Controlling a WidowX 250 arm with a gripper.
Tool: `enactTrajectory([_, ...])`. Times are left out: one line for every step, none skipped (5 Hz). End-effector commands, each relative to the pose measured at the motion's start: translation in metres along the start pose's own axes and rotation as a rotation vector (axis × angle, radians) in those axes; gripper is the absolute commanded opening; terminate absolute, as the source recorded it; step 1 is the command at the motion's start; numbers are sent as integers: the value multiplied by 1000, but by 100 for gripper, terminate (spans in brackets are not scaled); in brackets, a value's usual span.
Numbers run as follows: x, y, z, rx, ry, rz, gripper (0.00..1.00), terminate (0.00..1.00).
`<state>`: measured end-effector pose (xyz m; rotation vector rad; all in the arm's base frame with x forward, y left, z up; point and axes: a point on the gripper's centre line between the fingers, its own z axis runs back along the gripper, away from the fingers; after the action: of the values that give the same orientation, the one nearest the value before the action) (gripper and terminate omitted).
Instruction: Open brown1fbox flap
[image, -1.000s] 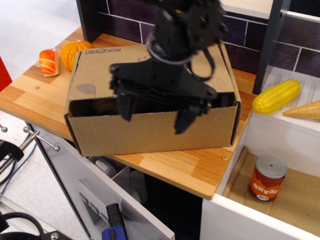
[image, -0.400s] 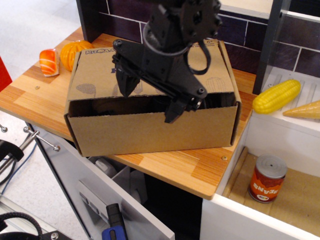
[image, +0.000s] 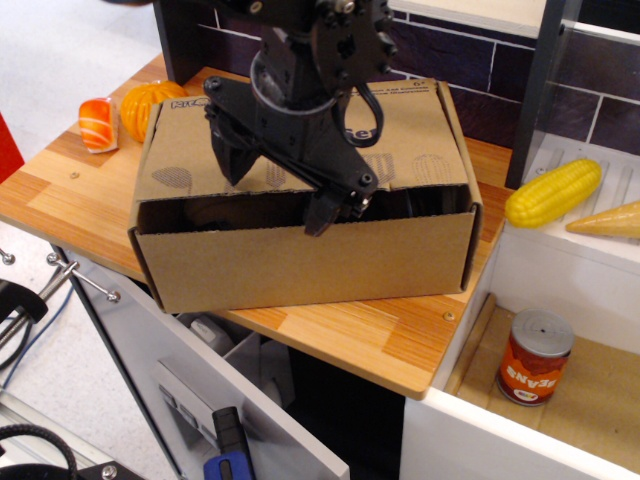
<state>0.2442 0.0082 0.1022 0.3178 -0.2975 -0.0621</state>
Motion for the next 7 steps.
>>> enactTrajectory([13, 9, -1, 21, -35, -31, 100, 0])
enactTrajectory([19, 14, 5, 55, -42, -65, 100, 0])
enactTrajectory([27, 22, 16, 104, -46, -99, 100, 0])
enactTrajectory([35, 34, 29, 156, -62, -151, 100, 0])
enactTrajectory([46, 53, 40, 187, -70, -222, 100, 0])
enactTrajectory([60, 78, 43, 180, -62, -295, 100, 0])
enactTrajectory([73, 96, 44, 181, -70, -359, 100, 0])
